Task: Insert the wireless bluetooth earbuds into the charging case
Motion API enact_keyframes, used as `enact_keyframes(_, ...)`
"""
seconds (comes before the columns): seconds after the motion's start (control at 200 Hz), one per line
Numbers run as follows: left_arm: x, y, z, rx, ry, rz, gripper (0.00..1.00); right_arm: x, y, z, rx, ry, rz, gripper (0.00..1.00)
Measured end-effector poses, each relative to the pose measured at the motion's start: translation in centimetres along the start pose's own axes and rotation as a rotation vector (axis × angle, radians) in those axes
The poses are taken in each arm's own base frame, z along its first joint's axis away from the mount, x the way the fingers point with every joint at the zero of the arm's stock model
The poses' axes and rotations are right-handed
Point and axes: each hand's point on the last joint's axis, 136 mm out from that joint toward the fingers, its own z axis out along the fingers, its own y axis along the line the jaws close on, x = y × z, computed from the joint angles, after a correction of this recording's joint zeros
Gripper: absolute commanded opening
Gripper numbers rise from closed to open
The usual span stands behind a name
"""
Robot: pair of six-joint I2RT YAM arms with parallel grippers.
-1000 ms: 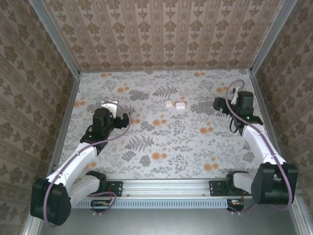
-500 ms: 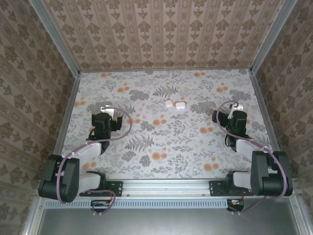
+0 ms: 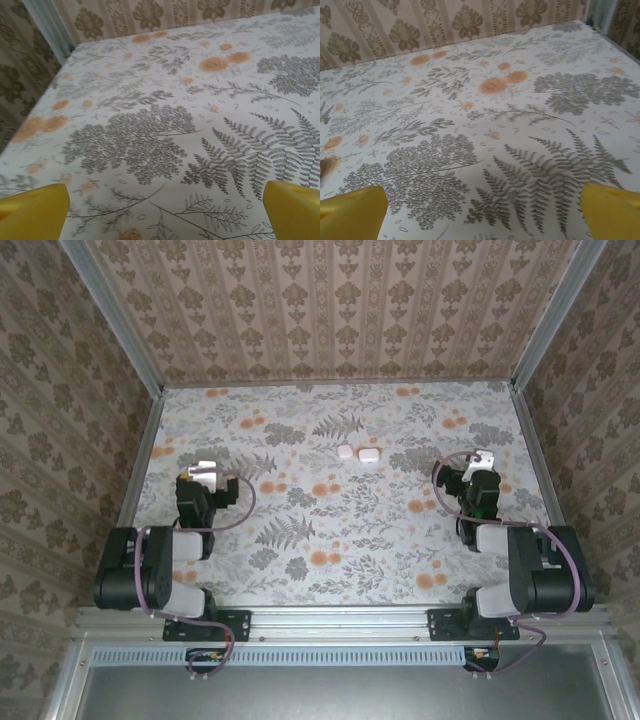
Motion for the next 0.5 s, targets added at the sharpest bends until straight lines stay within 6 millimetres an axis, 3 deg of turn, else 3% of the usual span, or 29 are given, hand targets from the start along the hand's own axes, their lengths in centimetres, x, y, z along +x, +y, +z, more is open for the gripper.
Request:
enact_keyframes(0.17,0.3,-0.7,1.2,0.036,0.022,0.006,1.0,1.5,2.1,1.3,-0.046,0.034,-0.072,1.0)
enact_keyframes(0.355,-2.4,0.3,2.9,0.019,-0.006,-0.018,1.0,1.2,1.5,1.4,0.007,0.024,-0.089,1.0)
enact_keyframes(0.5,-1.9,0.3,3.0,0.019,0.017,-0.022,1.0,1.0,1.6,1.5,0.015,0.021,-0.096,1.0)
